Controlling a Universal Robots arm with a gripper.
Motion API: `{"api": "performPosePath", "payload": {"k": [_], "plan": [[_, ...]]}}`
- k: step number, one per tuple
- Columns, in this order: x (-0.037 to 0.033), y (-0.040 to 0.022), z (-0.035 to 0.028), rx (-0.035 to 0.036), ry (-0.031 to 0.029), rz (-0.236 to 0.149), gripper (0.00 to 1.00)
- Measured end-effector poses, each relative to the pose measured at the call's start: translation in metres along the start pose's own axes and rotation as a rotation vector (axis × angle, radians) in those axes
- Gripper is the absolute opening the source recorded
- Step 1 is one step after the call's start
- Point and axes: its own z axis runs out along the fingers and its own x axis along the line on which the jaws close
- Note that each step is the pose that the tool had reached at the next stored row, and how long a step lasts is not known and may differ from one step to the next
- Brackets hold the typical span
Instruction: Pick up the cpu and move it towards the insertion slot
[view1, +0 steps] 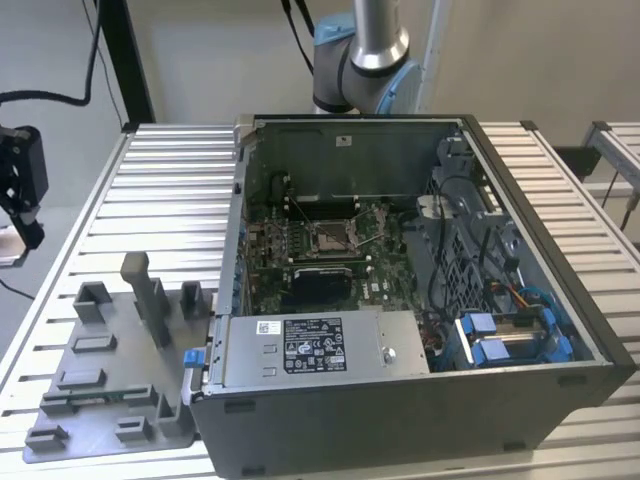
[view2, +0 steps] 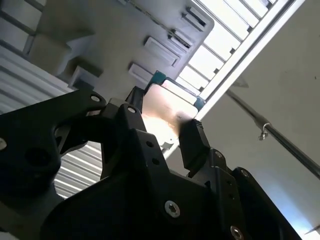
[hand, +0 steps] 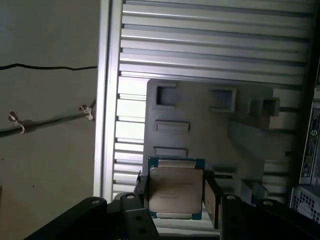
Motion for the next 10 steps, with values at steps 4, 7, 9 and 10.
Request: {"api": "performPosePath", "payload": {"k": [4, 7, 9, 10], "plan": [[0.0001, -0.0009, -0.018, 0.0, 0.0, 0.0, 0.0], [0.0, -0.0011, -0.0232, 0.002, 0.0001, 0.0, 0.0], [0.0001, -0.0011, -0.0232, 0.0034, 0.0002, 0.0, 0.0], [-0.0005, -0.0011, -0.0232, 0.0036, 0.0003, 0.0, 0.0]]}}
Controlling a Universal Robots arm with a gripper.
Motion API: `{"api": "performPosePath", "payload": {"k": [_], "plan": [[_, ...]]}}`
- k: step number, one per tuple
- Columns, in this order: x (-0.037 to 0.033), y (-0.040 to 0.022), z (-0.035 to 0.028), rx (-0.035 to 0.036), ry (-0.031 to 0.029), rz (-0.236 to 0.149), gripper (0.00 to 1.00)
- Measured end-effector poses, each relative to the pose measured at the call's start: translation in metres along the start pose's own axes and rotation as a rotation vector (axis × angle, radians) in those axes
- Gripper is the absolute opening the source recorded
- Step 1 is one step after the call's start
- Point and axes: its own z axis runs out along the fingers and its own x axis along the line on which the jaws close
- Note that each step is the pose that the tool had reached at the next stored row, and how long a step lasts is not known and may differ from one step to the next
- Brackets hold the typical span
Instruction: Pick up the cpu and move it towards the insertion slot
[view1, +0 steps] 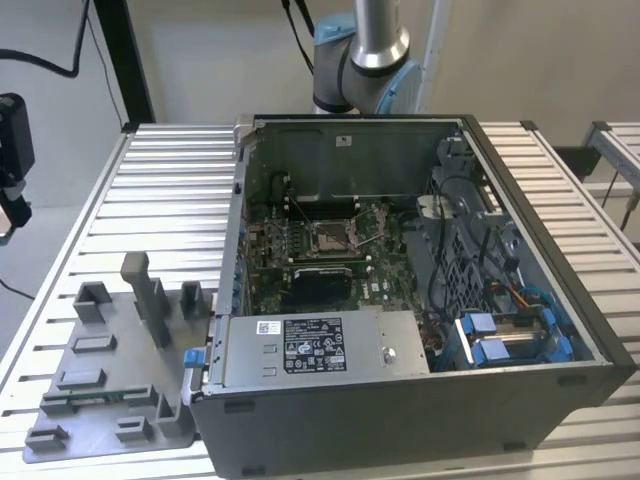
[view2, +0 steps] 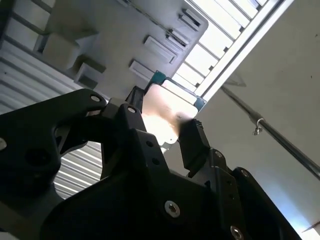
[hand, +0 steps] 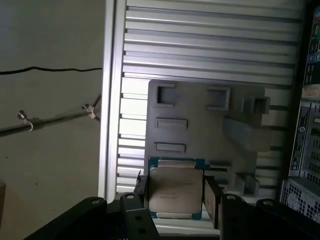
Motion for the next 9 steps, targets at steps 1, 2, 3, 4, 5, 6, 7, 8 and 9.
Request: {"api": "performPosePath", "payload": {"k": [1, 2, 3, 4, 5, 6, 7, 8, 9], "plan": [[-0.002, 0.0, -0.0001, 0.0001, 0.0001, 0.0, 0.0], [-0.0059, -0.0003, -0.0001, 0.0, 0.0001, 0.0, 0.0], [-0.0107, -0.0006, 0.0, 0.0, 0.0002, 0.0, 0.0], [-0.015, -0.0008, 0.0, 0.0, 0.0002, 0.0, 0.0], [-0.0197, -0.0011, -0.0001, 0.0, 0.0004, 0.0, 0.0], [-0.0239, -0.0014, -0.0001, 0.0, 0.0005, 0.0, 0.0], [-0.0288, -0.0017, 0.0, -0.0001, 0.0005, 0.0, 0.0], [-0.0333, -0.002, 0.0001, -0.0001, 0.0006, 0.0, 0.0], [-0.0377, -0.0022, 0.0, 0.0, 0.0008, 0.0, 0.0]]}}
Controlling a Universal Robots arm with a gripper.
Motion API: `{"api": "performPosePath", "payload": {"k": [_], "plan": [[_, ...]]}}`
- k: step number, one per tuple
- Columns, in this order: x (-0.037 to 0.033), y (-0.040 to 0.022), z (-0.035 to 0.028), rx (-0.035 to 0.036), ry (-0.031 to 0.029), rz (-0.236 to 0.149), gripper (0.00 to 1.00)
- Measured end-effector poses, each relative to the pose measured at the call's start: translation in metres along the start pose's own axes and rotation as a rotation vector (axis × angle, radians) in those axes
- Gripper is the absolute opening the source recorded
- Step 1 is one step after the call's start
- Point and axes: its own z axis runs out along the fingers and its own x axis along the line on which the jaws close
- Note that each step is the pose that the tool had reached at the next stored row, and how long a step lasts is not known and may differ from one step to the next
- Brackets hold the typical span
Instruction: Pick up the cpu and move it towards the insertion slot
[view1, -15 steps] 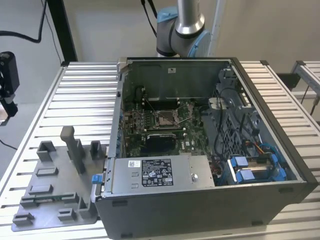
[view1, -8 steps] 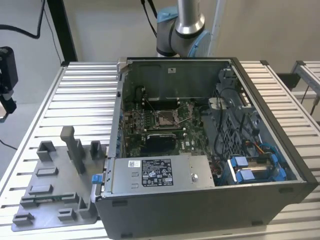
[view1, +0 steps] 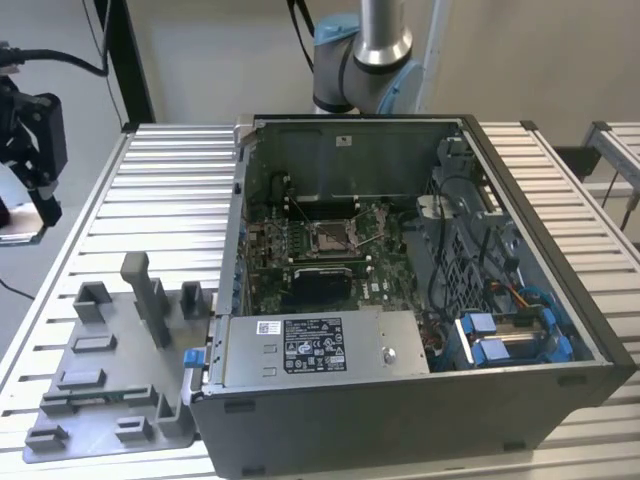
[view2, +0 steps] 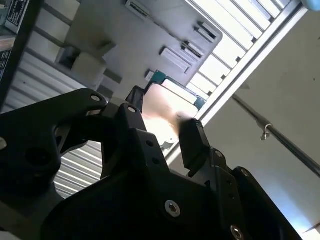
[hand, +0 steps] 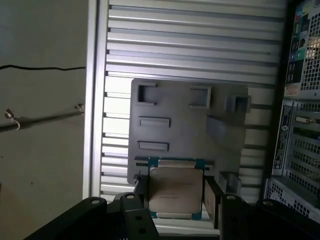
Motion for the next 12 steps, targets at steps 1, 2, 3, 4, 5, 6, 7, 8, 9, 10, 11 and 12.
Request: {"api": "performPosePath", "payload": {"k": [1, 2, 3, 4, 5, 6, 7, 8, 9, 10, 11, 12], "plan": [[-0.0045, -0.0003, 0.0, 0.0, 0.0002, 0.0, 0.0], [-0.0091, -0.0006, 0.0, -0.0001, 0.0002, 0.0, 0.0], [-0.0136, -0.0008, 0.0, 0.0, 0.0004, 0.0, 0.0], [-0.0181, -0.0011, 0.0, -0.0001, 0.0005, 0.0, 0.0], [-0.0229, -0.0014, 0.0, -0.0001, 0.0007, 0.0, 0.0], [-0.0275, -0.0017, 0.0001, -0.0001, 0.0009, 0.0, 0.0], [-0.0319, -0.0019, 0.0, -0.0001, 0.0012, 0.0, 0.0], [-0.0364, -0.0022, 0.0001, -0.0001, 0.0014, 0.0, 0.0], [-0.0407, -0.0024, 0.0002, -0.0002, 0.0014, 0.0, 0.0], [-0.0446, -0.0027, 0.0001, -0.0001, 0.0016, 0.0, 0.0], [-0.0478, -0.0029, 0.0002, -0.0001, 0.0016, 0.0, 0.0], [-0.0503, -0.003, 0.0002, -0.0001, 0.0017, 0.0, 0.0]]}}
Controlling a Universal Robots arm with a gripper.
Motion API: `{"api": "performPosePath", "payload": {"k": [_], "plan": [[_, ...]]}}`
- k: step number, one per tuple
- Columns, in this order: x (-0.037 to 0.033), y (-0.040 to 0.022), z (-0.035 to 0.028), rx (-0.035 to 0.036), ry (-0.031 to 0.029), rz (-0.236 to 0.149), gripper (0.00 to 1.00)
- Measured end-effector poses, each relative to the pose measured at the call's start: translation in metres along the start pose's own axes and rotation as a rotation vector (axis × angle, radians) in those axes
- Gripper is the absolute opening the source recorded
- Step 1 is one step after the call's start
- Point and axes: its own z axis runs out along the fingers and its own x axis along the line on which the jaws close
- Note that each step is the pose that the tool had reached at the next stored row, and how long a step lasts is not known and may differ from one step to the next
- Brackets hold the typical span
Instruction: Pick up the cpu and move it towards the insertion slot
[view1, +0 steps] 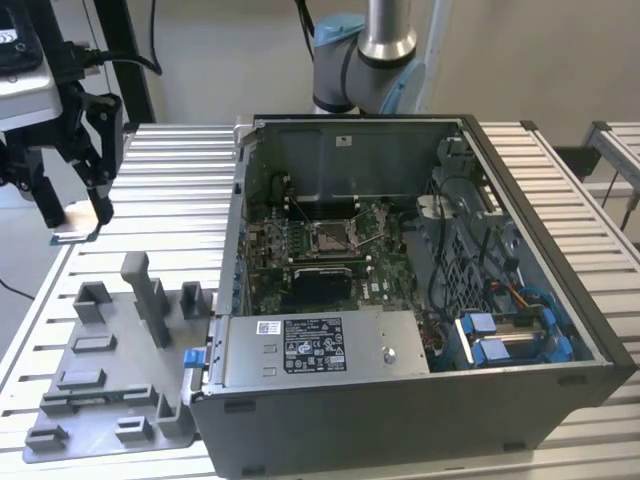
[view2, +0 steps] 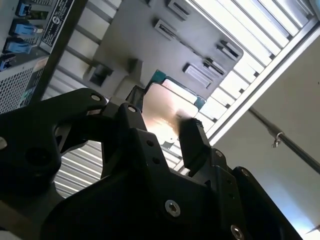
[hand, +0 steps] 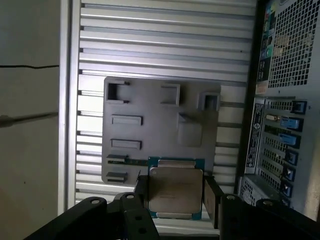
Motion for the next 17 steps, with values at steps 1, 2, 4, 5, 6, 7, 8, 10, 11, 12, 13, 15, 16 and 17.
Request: {"api": "performPosePath", "payload": {"k": [1, 2, 4, 5, 6, 7, 8, 10, 11, 12, 13, 15, 16, 17], "plan": [[-0.0014, -0.0001, 0.0001, -0.0001, -0.0003, 0.0, 0.0], [-0.002, -0.0001, 0.0002, -0.0001, -0.0003, 0.0, 0.0], [-0.0021, -0.0001, 0.0001, -0.0001, -0.0001, 0.0, 0.0], [-0.0021, -0.0001, 0.0001, -0.0001, -0.0001, 0.0, 0.0], [-0.0023, -0.0001, 0.0001, 0.0, 0.0, 0.0, 0.0], [-0.0024, -0.0001, 0.0001, -0.0001, -0.0001, 0.0, 0.0], [-0.0025, -0.0001, 0.0001, -0.0001, -0.0001, 0.0, 0.0], [-0.0026, -0.0001, 0.0001, -0.0001, -0.0001, 0.0, 0.0], [-0.0027, -0.0001, 0.0001, -0.0001, -0.0001, 0.0, 0.0], [-0.0028, -0.0001, 0.0001, 0.0, -0.0001, 0.0, 0.0], [-0.0031, -0.0002, 0.0001, 0.0, -0.0001, 0.0, 0.0], [-0.0051, -0.0003, 0.0, 0.0, 0.0, 0.0, 0.0], [-0.0067, -0.0004, 0.0001, -0.0001, -0.0001, 0.0, 0.0], [-0.0087, -0.0005, 0.0, 0.0, -0.0001, 0.0, 0.0]]}}
